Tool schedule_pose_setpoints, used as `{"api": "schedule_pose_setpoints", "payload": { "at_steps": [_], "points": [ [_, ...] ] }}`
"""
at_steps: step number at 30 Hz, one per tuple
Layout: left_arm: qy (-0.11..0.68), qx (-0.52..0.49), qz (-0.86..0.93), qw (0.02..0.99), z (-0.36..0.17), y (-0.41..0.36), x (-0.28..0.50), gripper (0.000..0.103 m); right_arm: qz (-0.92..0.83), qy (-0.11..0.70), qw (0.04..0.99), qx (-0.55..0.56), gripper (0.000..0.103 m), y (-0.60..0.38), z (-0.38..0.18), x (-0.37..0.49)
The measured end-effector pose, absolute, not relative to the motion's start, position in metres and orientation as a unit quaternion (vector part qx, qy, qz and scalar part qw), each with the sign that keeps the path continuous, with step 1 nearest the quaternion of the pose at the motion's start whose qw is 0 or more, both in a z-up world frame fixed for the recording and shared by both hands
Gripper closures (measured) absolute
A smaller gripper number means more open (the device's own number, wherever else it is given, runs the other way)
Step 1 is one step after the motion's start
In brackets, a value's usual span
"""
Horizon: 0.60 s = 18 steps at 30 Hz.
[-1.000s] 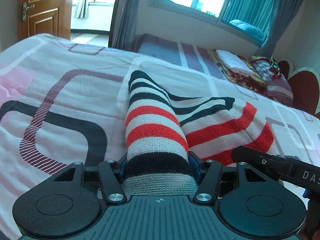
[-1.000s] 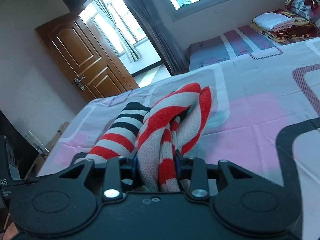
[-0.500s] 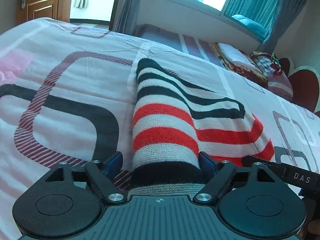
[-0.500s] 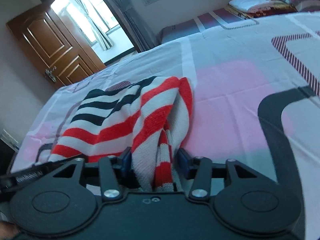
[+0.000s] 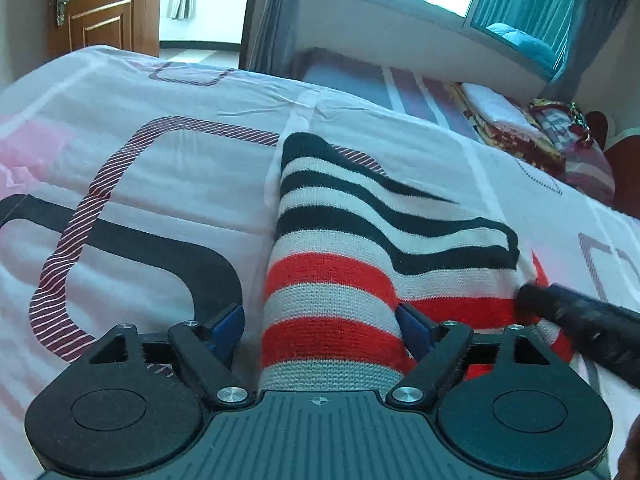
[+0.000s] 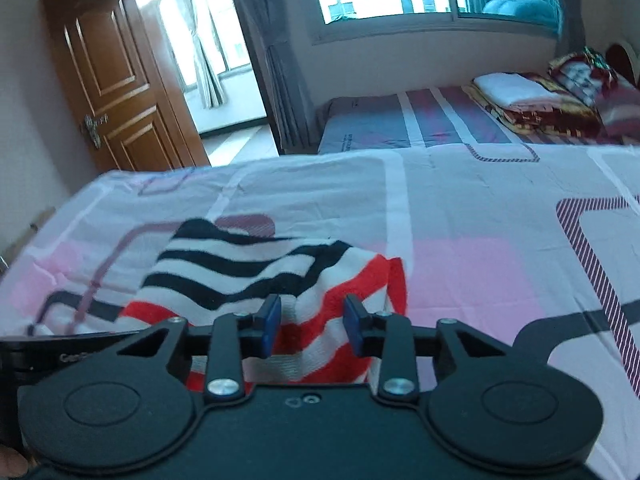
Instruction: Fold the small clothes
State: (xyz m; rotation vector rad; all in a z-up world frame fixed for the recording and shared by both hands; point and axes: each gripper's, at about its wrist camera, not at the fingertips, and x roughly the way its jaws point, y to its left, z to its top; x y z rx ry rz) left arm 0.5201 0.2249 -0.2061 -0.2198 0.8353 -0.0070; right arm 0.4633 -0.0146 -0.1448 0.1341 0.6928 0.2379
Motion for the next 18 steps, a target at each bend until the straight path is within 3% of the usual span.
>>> {"api": "schedule_pose_setpoints", "payload": {
  "at_steps": [4, 10, 18],
  "points": [
    [0.406, -0.1, 0.002, 0.908, -0.205, 0.222, 0.517, 0.018, 0.098, 0.359, 0.928, -0.017, 0.07, -0.004, -0.168, 0.469],
    [0.398, -0.09, -0.006, 0.913, -0.193, 0.224, 0.486, 0.018, 0.097, 0.341, 0.935, 0.001, 0.068, -0.008, -0.155, 0.459],
    [0.374, -0.091, -0.02, 0.923, -0.183, 0.23, 0.424, 0.018, 0.152, 0.311, 0.938, 0.0, 0.069, -0.008, -0.133, 0.382]
  ]
}}
